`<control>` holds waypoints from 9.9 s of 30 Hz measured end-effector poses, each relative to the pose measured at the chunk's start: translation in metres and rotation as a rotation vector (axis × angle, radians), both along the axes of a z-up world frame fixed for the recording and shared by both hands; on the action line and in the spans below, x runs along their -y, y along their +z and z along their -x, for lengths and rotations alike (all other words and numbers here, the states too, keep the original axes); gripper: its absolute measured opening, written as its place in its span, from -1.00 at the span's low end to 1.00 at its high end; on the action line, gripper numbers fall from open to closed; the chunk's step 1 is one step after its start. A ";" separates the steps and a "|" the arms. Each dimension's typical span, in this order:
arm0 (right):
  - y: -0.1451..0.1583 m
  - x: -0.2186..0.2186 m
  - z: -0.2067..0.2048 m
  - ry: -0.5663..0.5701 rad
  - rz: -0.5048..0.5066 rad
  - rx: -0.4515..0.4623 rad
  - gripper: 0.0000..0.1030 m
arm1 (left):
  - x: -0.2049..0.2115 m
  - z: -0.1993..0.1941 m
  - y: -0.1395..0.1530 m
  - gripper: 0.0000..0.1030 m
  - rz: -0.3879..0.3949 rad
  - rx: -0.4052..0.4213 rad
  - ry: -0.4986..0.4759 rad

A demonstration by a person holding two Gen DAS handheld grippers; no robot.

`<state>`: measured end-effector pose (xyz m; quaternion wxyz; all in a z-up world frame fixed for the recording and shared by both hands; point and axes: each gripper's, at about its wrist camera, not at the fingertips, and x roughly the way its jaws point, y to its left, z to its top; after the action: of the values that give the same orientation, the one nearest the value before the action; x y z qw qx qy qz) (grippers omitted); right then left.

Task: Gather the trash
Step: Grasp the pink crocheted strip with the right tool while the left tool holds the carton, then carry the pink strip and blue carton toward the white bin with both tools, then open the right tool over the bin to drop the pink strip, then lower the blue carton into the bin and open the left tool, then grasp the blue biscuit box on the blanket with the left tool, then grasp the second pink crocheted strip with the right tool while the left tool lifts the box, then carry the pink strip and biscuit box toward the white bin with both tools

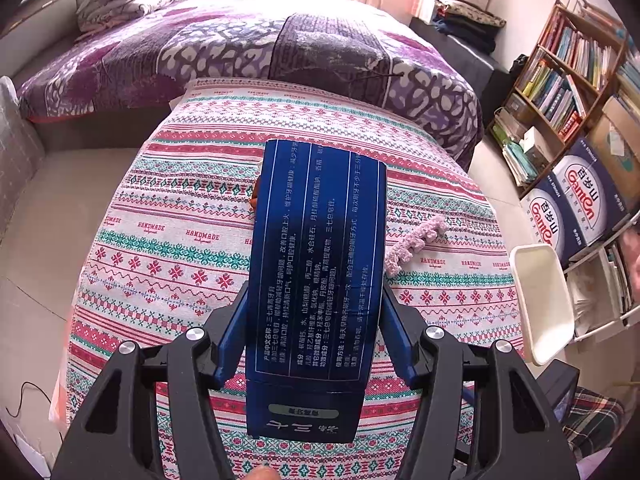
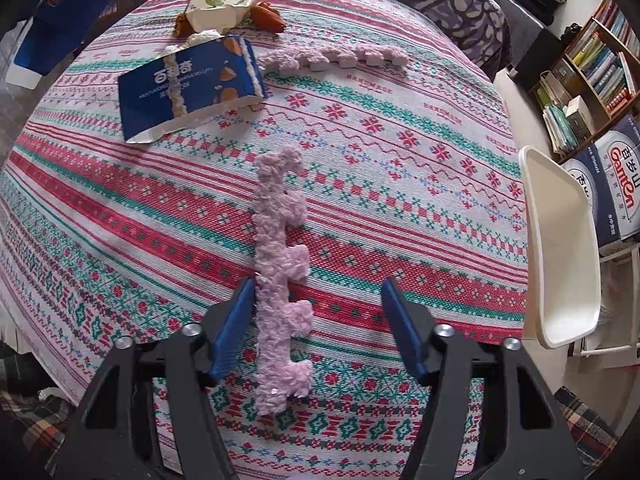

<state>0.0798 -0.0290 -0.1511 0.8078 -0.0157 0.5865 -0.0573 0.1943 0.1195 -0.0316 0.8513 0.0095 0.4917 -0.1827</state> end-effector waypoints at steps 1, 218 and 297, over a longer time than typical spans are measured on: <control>0.001 0.000 -0.002 -0.002 -0.012 -0.004 -0.59 | -0.001 -0.001 -0.001 0.14 0.001 -0.001 0.007; 0.045 0.122 -0.061 -0.407 0.048 0.187 0.86 | 0.016 -0.021 -0.031 0.15 -0.055 -0.143 0.087; 0.116 0.115 -0.070 -0.288 -0.014 0.437 -0.55 | 0.073 0.003 0.022 0.18 -0.097 0.323 0.306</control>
<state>0.1497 -0.1438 -0.0352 0.8990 0.0862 0.3946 -0.1695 0.1913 0.0463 -0.0097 0.9353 0.0046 0.3529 -0.0236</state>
